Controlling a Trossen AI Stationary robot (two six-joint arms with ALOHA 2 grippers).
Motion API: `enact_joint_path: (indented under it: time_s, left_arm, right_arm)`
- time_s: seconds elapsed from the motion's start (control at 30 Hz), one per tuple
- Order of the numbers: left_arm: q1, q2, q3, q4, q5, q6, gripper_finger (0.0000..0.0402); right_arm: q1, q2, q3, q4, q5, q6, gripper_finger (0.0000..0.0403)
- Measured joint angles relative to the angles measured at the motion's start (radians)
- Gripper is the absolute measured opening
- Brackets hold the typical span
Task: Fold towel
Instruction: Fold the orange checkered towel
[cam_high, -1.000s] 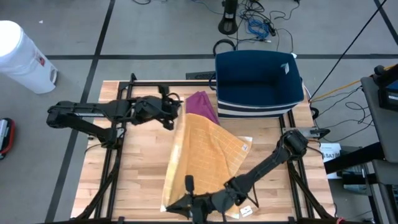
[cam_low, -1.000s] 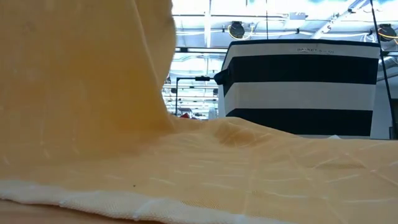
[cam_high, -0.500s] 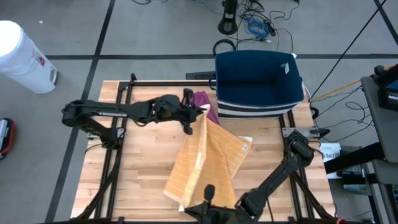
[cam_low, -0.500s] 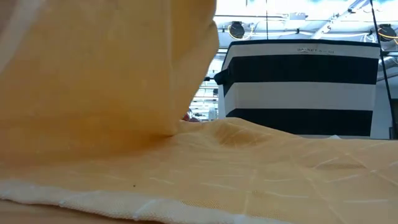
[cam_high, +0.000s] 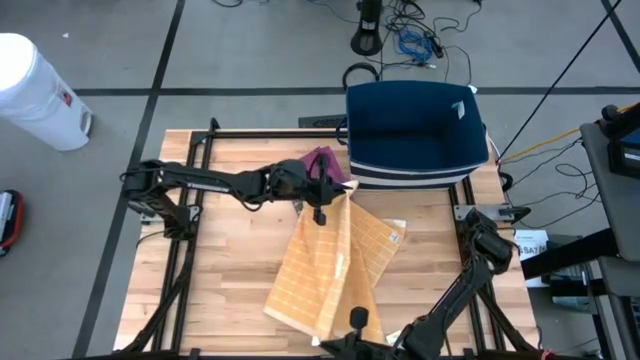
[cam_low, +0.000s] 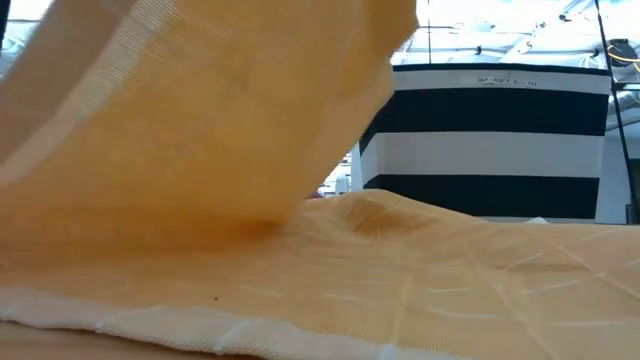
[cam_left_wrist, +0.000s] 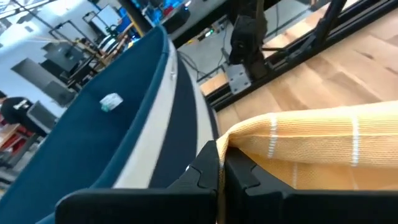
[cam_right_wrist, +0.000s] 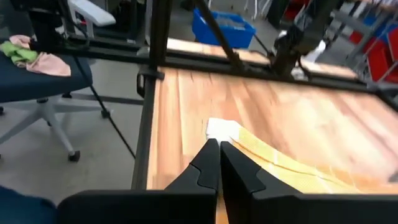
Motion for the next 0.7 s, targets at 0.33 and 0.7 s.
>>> enact_joint_path:
  time_s: [0.33, 0.7]
  left_arm:
    - [0.0, 0.113, 0.0, 0.097, 0.033, -0.035, 0.0]
    - [0.0, 0.26, 0.0, 0.308, 0.064, -0.103, 0.0]
  right_arm:
    - [0.035, 0.0, 0.0, -0.223, 0.016, 0.273, 0.0]
    - [0.047, 0.0, 0.0, -0.337, -0.08, 0.487, 0.0]
